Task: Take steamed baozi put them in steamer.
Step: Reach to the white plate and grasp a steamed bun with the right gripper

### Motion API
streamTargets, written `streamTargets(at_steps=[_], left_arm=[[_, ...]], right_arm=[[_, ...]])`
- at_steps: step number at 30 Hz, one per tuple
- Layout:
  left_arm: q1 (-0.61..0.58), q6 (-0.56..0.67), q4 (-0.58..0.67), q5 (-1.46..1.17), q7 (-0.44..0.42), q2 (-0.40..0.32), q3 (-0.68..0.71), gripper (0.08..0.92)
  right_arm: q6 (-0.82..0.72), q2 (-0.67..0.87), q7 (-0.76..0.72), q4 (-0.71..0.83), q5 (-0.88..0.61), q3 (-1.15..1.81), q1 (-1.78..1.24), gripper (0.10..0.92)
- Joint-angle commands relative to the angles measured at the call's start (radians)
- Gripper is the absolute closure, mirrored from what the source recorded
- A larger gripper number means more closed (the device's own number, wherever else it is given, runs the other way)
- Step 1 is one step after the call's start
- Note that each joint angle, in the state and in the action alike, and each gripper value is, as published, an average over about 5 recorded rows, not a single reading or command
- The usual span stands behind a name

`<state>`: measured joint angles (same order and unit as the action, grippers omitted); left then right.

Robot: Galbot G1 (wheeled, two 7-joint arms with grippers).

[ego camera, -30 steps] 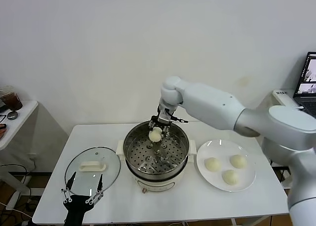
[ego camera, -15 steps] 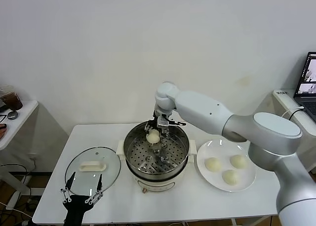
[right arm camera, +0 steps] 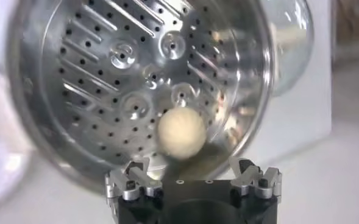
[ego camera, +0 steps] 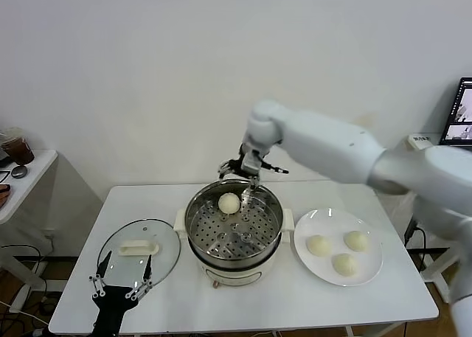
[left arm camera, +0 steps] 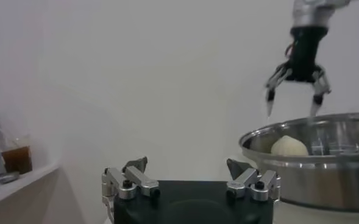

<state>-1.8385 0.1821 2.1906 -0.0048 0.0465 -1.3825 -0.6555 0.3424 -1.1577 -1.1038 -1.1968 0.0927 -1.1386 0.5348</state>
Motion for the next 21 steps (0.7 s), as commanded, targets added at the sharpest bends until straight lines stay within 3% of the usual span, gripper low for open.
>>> streamTargets(at_steps=[1, 4, 12, 21], left_arm=[[0.004, -0.001, 0.002, -0.007, -0.001, 0.005, -0.001, 0.177], [0.004, -0.001, 0.006, -0.007, -0.002, 0.011, -0.001, 0.177], [0.010, 0.006, -0.007, 0.001, -0.006, 0.014, 0.003, 0.177], [0.018, 0.013, -0.018, 0.011, -0.008, 0.007, -0.001, 0.177]], right_arm=[[-0.613, 0.334, -0.113, -0.301, -0.263, -0.097, 0.159, 0.203], [-0.677, 0.440, -0.134, -0.344, -0.265, -0.128, 0.156, 0.203], [-0.637, 0.650, -0.114, -0.364, -0.194, -0.067, -0.083, 0.203], [-0.602, 0.628, -0.032, -0.273, -0.018, 0.181, -0.410, 0.203]])
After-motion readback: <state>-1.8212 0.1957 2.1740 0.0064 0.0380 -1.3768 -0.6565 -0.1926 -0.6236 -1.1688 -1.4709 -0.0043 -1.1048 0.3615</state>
